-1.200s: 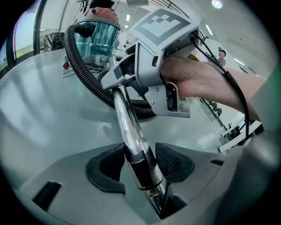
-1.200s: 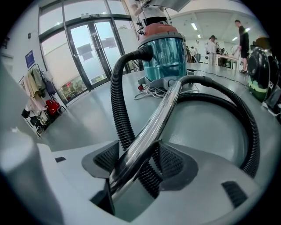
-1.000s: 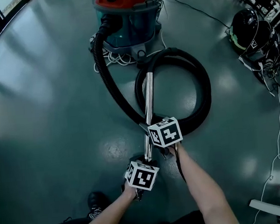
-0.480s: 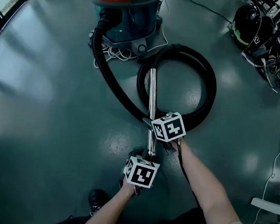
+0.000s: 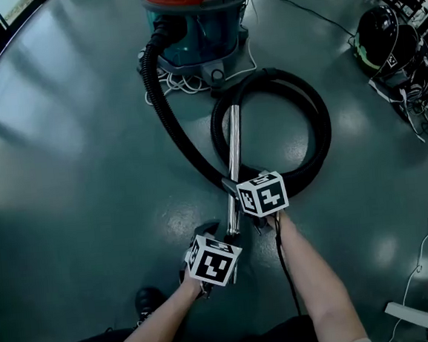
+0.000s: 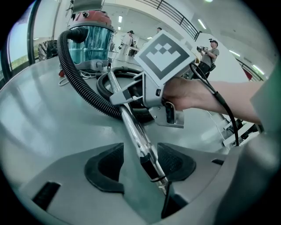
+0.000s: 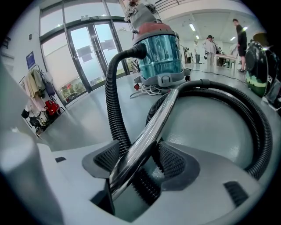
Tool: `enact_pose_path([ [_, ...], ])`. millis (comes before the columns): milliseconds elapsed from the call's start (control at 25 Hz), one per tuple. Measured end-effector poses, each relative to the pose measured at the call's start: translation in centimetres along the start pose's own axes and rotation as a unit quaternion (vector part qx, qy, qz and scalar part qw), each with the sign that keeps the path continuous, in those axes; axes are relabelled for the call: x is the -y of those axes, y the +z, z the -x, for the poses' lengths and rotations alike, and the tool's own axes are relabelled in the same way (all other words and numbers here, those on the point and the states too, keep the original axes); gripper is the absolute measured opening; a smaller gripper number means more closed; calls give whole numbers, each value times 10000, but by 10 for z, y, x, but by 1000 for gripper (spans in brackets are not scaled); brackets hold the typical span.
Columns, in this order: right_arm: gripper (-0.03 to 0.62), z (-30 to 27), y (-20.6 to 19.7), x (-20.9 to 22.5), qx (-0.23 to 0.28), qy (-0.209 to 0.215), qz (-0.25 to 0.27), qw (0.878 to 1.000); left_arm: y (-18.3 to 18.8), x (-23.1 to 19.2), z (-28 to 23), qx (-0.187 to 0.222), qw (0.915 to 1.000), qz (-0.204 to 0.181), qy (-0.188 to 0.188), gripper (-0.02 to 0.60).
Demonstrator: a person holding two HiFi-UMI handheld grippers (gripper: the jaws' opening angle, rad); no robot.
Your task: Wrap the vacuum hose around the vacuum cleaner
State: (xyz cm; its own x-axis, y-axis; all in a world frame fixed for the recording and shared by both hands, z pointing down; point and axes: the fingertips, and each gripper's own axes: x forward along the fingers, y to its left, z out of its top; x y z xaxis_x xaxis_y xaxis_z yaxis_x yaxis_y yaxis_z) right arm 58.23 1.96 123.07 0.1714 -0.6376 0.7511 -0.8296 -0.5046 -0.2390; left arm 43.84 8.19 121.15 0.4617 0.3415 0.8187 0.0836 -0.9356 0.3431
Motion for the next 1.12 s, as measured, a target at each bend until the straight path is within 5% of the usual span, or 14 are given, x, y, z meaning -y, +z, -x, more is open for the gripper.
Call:
enact_pose_path([
  [440, 277, 62, 18, -6, 483, 290, -64, 9984, 40, -10, 24, 143, 9955, -923, 177, 241],
  [680, 148, 124, 42, -19, 985, 143, -38, 9950, 87, -1, 58, 299, 9778, -2069, 162, 238],
  [880, 7, 181, 67, -37, 1257, -23, 38, 9921, 126, 10, 105, 721, 9692, -2333, 328, 111],
  [1000, 3, 216, 93, -54, 1433, 24, 42, 9897, 150, 20, 142, 972, 9623, -2491, 488, 5],
  [1120, 3, 259, 117, -76, 1566, 53, 104, 9876, 168, 41, 182, 1100, 9598, -2549, 419, 5],
])
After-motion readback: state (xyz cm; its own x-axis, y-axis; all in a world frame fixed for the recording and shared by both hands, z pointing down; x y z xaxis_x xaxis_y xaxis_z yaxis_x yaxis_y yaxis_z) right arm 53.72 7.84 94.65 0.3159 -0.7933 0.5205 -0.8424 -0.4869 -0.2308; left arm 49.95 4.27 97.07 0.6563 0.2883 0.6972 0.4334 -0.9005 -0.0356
